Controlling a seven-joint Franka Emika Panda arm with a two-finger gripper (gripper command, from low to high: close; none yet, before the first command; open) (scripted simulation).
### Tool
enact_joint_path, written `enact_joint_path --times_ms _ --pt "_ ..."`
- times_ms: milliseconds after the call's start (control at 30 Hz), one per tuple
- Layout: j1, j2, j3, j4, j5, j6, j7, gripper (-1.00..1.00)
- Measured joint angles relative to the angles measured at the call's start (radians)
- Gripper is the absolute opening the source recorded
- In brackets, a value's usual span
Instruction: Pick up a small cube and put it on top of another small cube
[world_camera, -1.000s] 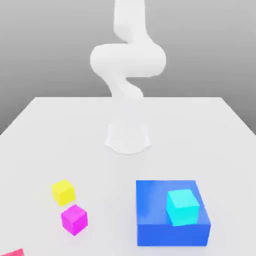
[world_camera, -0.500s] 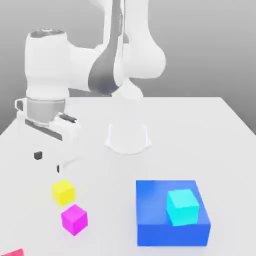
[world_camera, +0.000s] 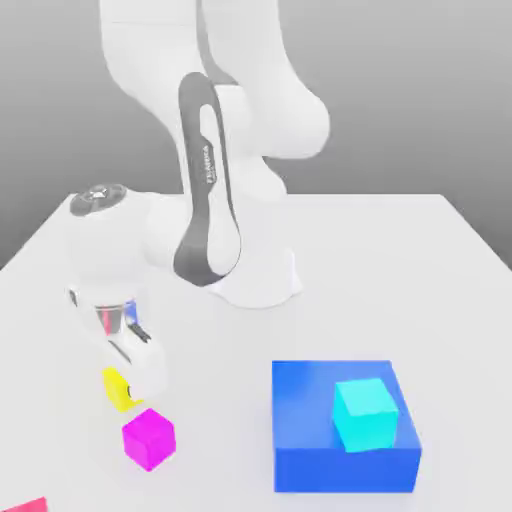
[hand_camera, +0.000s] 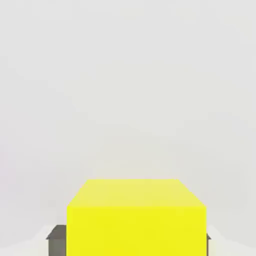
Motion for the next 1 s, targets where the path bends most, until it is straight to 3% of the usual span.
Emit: enact_joint_path --times_ms 300,1000 --pt "0.04 -0.243 -0.062 -0.027 -0.109 -0.216 0.096 -1.0" --pt "0.159 0.102 -0.063 0.702 -0.067 -0.6 0.604 -1.0"
